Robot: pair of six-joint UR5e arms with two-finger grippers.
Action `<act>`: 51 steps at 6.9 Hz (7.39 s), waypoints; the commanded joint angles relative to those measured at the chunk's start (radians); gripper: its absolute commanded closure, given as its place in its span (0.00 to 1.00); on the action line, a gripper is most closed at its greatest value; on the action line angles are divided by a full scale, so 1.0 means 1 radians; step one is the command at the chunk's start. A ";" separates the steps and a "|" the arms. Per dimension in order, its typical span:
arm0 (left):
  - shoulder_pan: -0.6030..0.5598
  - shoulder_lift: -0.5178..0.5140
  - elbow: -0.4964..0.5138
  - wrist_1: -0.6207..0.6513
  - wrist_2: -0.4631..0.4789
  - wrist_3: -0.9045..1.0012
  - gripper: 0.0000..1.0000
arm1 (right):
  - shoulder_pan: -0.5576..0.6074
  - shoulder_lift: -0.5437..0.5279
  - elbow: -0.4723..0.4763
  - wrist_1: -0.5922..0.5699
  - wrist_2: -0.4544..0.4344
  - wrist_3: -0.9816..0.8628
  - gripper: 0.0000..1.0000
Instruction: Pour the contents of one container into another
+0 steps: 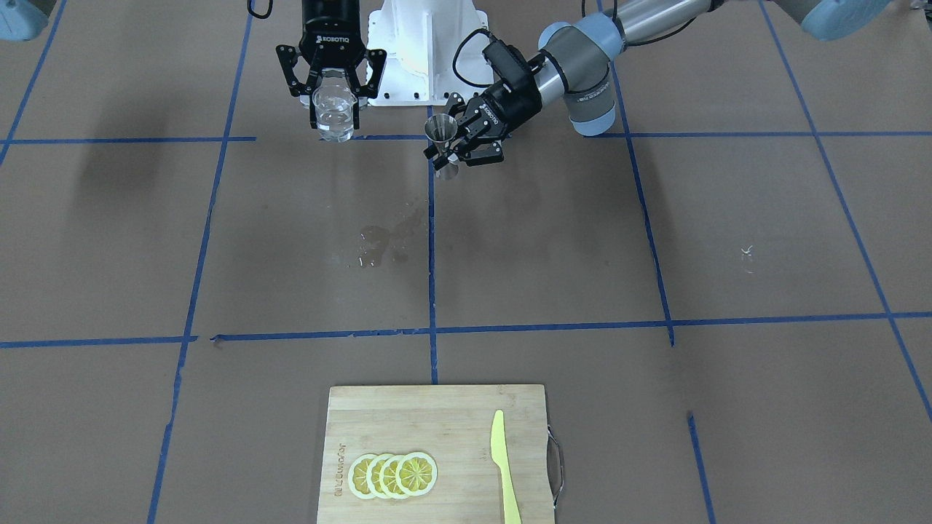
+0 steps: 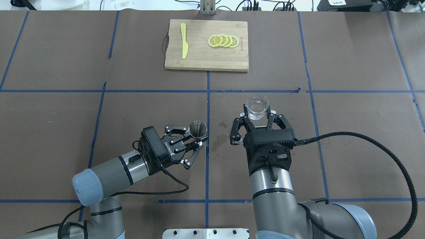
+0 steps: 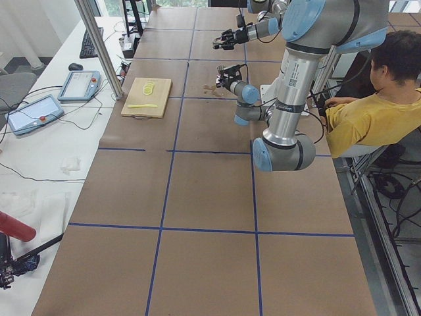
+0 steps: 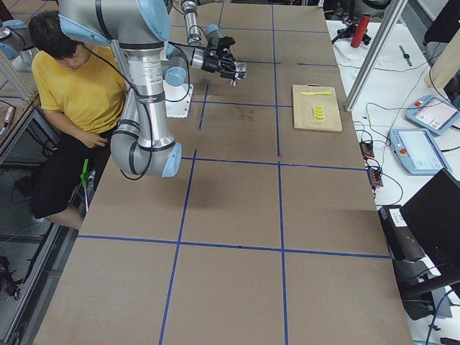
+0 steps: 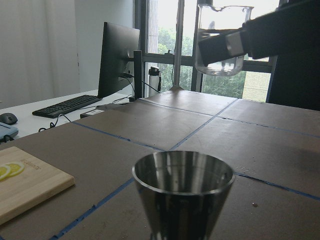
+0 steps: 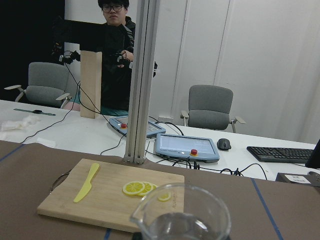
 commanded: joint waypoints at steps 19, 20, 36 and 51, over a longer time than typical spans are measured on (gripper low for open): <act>-0.052 -0.214 0.267 -0.075 -0.136 0.003 1.00 | -0.012 0.007 0.018 -0.124 0.063 -0.312 1.00; -0.052 -0.226 0.275 -0.077 -0.136 0.003 1.00 | -0.012 0.009 0.016 -0.130 0.063 -0.323 1.00; -0.037 -0.288 0.320 -0.101 -0.139 0.003 1.00 | 0.009 0.026 0.038 -0.316 0.065 -0.401 1.00; -0.028 -0.288 0.318 -0.114 -0.136 0.003 1.00 | 0.020 0.064 0.041 -0.426 0.063 -0.526 1.00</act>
